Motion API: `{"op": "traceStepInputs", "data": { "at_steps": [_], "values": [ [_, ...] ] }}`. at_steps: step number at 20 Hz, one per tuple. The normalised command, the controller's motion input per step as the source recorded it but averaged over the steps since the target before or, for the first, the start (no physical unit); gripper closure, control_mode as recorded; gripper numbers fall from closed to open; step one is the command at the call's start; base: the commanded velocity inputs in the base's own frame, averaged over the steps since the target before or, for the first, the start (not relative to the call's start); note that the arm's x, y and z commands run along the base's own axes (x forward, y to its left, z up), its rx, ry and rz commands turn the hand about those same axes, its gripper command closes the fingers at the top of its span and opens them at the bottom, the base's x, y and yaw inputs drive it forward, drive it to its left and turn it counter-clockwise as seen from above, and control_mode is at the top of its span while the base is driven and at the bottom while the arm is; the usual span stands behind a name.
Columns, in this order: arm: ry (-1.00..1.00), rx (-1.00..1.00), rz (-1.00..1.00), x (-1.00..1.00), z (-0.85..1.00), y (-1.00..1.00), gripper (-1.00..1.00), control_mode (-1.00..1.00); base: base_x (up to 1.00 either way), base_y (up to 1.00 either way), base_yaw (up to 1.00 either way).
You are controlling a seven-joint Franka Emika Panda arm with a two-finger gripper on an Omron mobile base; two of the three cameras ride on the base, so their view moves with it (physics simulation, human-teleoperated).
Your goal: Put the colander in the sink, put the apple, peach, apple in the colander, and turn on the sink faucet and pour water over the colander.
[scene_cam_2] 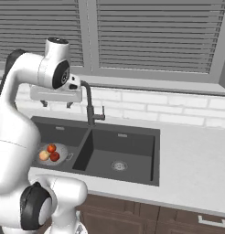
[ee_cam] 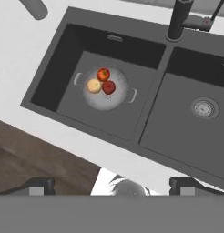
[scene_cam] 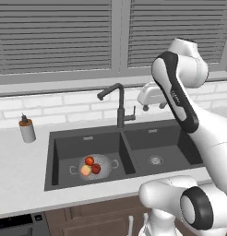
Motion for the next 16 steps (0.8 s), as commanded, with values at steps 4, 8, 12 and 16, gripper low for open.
{"op": "traceStepInputs", "data": {
  "at_steps": [4,8,12,16],
  "values": [
    [-0.19,0.01,0.54,0.00,-0.15,-0.49,-1.00,-1.00,0.00,0.00,0.00],
    [-0.03,0.05,0.36,0.16,-0.06,-0.41,-1.00,-1.00,0.00,0.00,0.00],
    [-0.05,0.00,0.23,0.13,-0.07,-0.30,-1.00,-1.00,0.00,0.00,0.00],
    [-0.25,0.01,0.17,0.00,-0.17,-0.33,-1.00,-1.00,0.00,0.00,0.00]
  ]
}}
